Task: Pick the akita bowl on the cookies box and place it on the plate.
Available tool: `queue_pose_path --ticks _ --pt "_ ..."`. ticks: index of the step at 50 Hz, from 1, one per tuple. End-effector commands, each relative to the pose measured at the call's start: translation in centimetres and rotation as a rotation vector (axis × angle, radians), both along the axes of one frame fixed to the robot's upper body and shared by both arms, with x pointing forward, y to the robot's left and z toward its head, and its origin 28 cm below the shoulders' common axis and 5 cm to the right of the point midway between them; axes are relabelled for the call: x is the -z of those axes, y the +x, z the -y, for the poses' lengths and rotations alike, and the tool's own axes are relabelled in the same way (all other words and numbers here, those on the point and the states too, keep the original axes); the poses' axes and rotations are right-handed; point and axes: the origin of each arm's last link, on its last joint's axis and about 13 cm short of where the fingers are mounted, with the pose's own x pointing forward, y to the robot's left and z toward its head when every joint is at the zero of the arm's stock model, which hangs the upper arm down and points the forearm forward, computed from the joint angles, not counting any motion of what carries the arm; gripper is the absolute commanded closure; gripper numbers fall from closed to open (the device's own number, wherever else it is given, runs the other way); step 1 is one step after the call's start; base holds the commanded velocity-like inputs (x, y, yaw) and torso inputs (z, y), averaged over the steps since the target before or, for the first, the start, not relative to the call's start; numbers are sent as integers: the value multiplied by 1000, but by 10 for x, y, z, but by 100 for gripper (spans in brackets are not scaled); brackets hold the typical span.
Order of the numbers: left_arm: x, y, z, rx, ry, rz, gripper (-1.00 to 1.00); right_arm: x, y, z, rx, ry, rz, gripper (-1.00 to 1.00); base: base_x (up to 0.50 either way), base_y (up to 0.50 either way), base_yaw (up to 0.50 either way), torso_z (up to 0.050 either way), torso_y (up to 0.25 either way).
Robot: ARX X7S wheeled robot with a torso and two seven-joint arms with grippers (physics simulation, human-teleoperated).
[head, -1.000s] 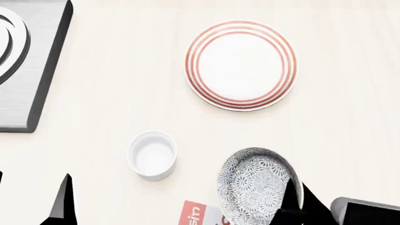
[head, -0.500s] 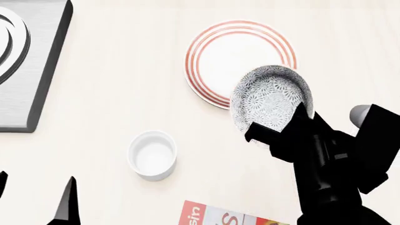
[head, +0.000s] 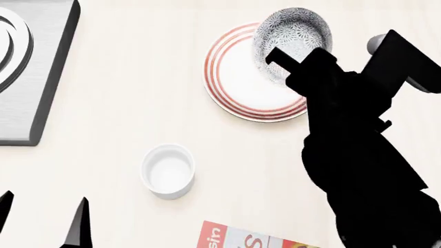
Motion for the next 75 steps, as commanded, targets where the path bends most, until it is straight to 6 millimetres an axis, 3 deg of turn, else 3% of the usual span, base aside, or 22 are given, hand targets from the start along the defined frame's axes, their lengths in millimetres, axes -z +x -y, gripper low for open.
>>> queue_pose_path --ticks 1,13,32,42,48,53,58,75 --pt "-1 3 -1 3 -22 24 -100 -22 45 -16 -30 85 23 100 0 0 0 0 0" --pt "-2 3 -1 5 -24 23 -100 -24 77 -20 -21 35 -51 100 0 0 0 0 0" --pt "-1 3 -2 9 -29 15 -100 -46 76 -35 -23 88 -108 100 0 0 0 0 1" --pt "-3 4 -4 1 -40 18 -100 -43 74 -44 -107 250 -176 100 0 0 0 0 0" --pt "-3 3 -3 7 -43 18 -100 -48 73 -51 -114 433 -199 100 0 0 0 0 0" --pt "-4 4 -4 5 -47 18 -100 -51 73 -54 -111 434 -210 100 0 0 0 0 0" --pt "-4 3 -3 9 -46 17 -100 -53 75 -53 18 408 -206 100 0 0 0 0 0" --pt "-4 3 -5 7 -51 14 -100 -55 74 -63 92 361 -299 100 0 0 0 0 1"
